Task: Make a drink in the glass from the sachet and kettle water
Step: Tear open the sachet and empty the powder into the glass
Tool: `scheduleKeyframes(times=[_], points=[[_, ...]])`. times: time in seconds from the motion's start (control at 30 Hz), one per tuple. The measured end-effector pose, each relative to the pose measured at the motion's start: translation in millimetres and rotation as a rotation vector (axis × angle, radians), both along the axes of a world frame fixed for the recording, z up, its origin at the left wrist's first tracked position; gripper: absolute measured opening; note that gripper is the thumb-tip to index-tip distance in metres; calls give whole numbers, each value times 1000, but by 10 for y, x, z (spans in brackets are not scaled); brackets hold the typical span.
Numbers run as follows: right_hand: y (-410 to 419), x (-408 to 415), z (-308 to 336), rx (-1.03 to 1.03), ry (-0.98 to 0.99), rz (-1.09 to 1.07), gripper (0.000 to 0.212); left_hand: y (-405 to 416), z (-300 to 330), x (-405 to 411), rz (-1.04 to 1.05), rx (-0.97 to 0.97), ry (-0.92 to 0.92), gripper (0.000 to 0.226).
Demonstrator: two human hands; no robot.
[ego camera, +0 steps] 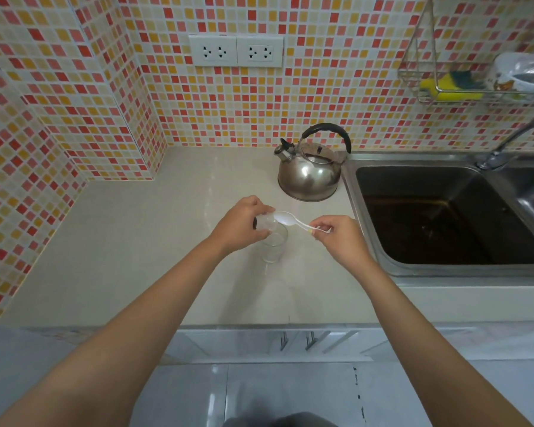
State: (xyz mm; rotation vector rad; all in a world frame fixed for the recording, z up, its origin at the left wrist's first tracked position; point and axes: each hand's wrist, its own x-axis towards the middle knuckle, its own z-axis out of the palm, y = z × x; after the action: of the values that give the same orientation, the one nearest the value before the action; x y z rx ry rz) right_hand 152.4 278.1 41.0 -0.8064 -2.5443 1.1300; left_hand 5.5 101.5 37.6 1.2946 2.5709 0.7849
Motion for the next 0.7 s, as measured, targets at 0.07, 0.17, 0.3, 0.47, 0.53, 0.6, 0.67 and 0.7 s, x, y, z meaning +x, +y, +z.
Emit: scheduleKeyframes(times=[0.07,0.17,0.3,0.47,0.53,0.6,0.67,0.7], points=[[-13,15,-7,4,-1,-5,10,-8,1,-7,-24,-77,56,51],[-33,37,-18,6,-2,4,11,-16,15,-26,-53,-163,112,51],[-48,66,-7,53,-31,9,14,-2,59,-41,-117,-281,204,48],[-52,81,18,205,-95,34,17,63,145,-40,-209,-391,350,38],[-48,80,17,253,-108,42,19,100,168,-41,-245,-444,416,34],[-52,81,16,298,-117,53,20,143,188,-43,-272,-479,476,30],[-63,80,22,375,-134,76,22,185,206,-39,-296,-505,521,26],[-71,77,29,432,-148,93,24,204,213,-35,-309,-519,540,25]])
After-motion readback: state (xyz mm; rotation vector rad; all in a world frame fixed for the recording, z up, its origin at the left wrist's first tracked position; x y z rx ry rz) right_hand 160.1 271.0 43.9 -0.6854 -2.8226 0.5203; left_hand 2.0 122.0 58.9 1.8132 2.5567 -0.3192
